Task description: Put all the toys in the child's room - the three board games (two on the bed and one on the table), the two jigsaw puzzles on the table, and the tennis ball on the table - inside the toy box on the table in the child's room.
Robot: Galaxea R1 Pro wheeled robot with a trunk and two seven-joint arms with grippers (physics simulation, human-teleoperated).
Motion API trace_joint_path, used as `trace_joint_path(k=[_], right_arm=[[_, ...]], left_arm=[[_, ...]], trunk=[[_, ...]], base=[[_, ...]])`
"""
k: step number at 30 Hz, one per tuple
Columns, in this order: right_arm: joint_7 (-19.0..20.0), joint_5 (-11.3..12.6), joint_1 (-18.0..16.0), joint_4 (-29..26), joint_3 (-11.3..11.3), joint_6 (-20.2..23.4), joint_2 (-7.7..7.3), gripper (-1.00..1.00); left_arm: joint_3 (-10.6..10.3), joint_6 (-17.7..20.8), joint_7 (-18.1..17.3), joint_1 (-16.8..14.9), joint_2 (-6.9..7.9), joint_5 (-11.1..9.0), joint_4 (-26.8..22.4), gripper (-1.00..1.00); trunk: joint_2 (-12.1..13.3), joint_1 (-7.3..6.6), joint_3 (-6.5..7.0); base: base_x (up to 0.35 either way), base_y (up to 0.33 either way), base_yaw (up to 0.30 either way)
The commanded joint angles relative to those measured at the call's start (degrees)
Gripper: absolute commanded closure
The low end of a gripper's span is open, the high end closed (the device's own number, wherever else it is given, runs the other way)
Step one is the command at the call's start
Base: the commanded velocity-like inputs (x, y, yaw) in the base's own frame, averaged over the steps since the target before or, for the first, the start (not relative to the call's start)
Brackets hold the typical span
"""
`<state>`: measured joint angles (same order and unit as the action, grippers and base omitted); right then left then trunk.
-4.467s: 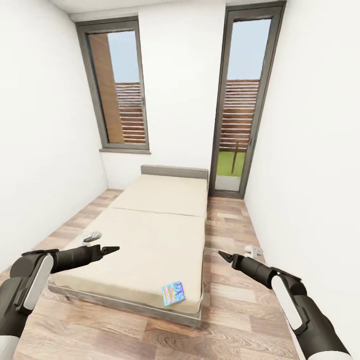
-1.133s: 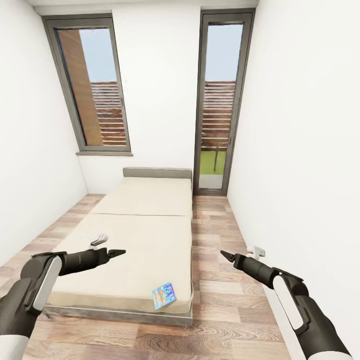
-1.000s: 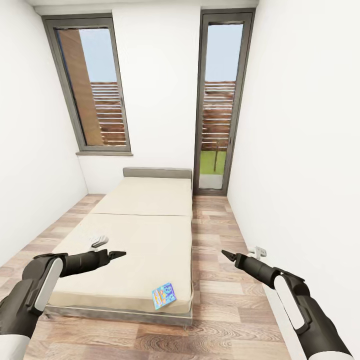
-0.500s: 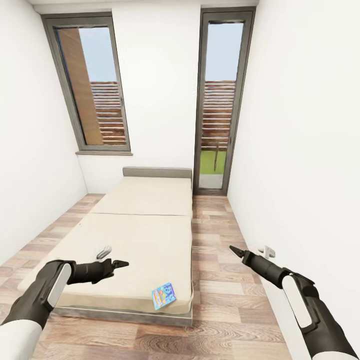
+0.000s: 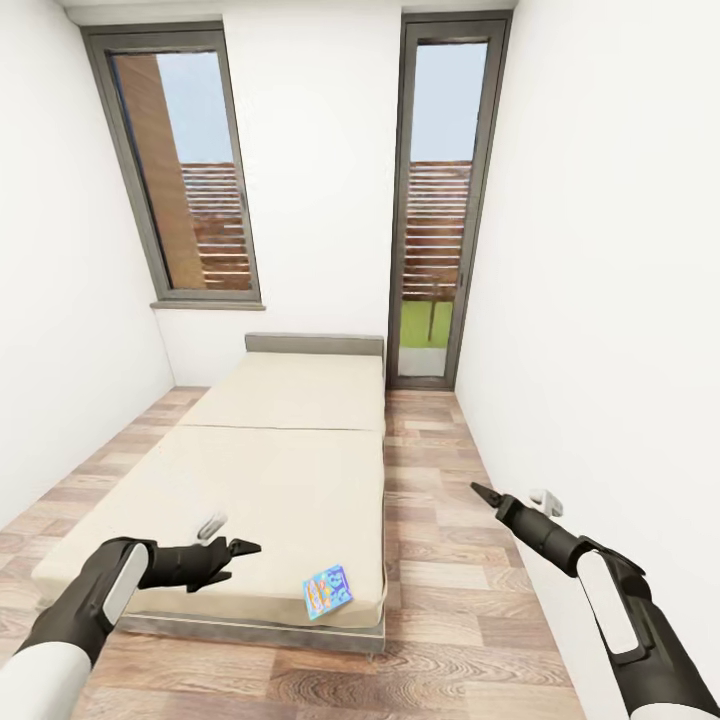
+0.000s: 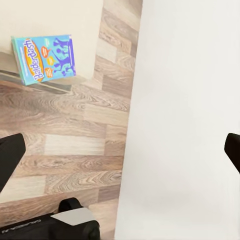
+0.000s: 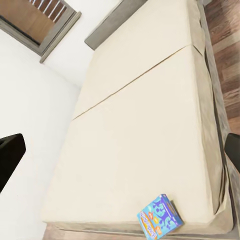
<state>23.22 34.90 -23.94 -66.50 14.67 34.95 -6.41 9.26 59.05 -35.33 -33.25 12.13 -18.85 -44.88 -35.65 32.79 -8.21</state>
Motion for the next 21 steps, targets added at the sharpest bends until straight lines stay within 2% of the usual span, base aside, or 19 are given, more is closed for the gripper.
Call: trace_joint_path(k=[1,17,21], right_arm=[[0.09,0.25,-0.06,-0.02,0.09,0.39,0.05,-1.00],[0.26,0.56,-0.06,0.57,-0.16,0.47,1.02,-1.00],[0.43,1.79,-0.06,0.58,-0.12,0.67,1.10,-1.00]], left_arm=[[0.14,0.23,-0.39,-0.06,-0.09,0.31,0.19,-1.00],[0.04,0.80,-0.69,-0.42,-0.03,-0.49,1.01,-1.00],[0.06,0.86,-0.70,-1.20,-0.13,-0.54,1.07,-1.00]], trunk=[[-0.51,0.24,-0.29],[-6.93,3.76,-3.16],[-8.53,4.64,-3.88]], base=[[0.000,0.000,0.000],[0.000,0.000,0.000],[0.000,0.000,0.000]])
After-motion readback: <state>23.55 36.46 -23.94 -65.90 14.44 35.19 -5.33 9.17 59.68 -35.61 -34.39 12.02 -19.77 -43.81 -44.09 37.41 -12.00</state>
